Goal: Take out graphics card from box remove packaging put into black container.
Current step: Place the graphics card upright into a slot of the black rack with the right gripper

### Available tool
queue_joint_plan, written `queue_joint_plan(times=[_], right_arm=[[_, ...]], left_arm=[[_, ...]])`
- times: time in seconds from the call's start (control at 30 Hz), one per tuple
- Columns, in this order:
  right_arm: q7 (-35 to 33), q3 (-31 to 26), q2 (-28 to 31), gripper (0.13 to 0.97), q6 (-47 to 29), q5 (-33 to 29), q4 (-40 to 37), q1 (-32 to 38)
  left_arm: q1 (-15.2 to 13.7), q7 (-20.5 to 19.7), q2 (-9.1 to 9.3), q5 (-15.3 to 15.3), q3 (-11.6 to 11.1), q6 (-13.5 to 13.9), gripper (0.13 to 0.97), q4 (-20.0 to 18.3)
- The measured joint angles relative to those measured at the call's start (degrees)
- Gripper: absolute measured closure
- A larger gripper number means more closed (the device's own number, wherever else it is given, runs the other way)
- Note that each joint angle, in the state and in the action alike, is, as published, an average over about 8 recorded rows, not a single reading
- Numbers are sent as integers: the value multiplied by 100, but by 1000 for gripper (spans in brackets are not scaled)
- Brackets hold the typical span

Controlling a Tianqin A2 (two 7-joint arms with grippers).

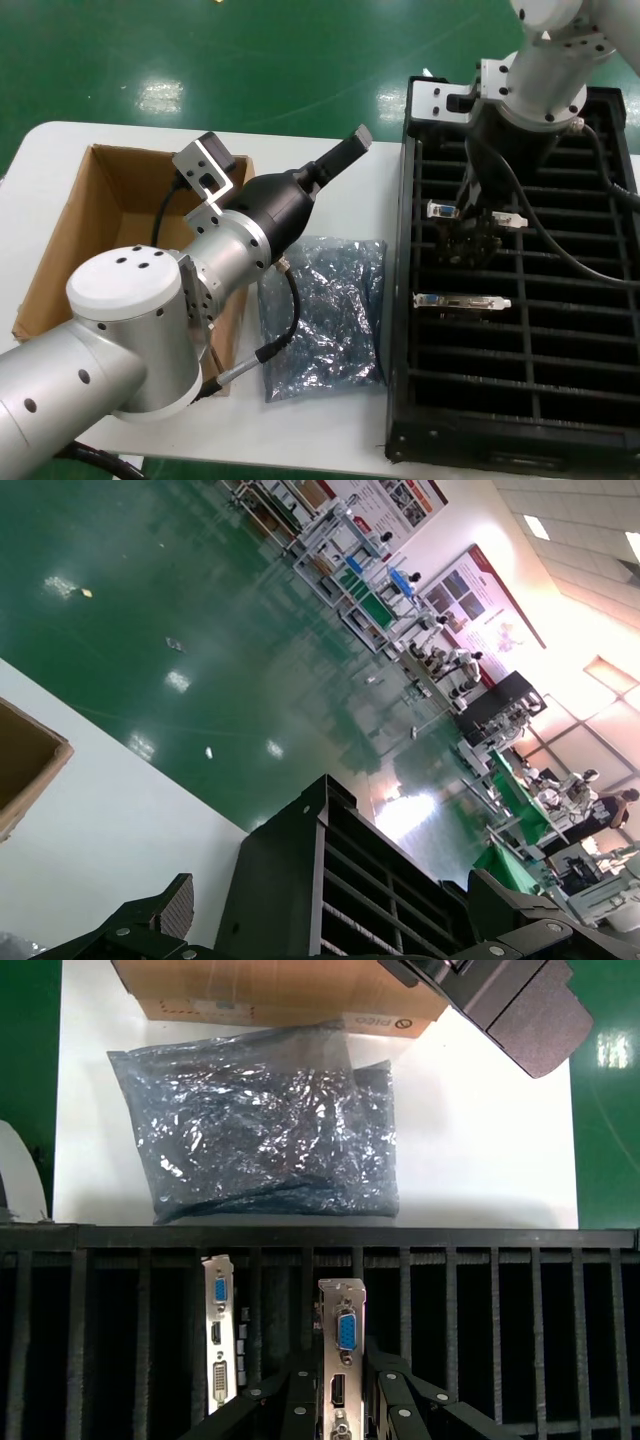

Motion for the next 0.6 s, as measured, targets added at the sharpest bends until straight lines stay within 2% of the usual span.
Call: queue_joint_plan(times=[0.6], right_arm=[[-361, 0, 0, 895, 281, 266, -188, -54]], left_arm=[[5, 49, 13, 0, 0, -137, 132, -7]])
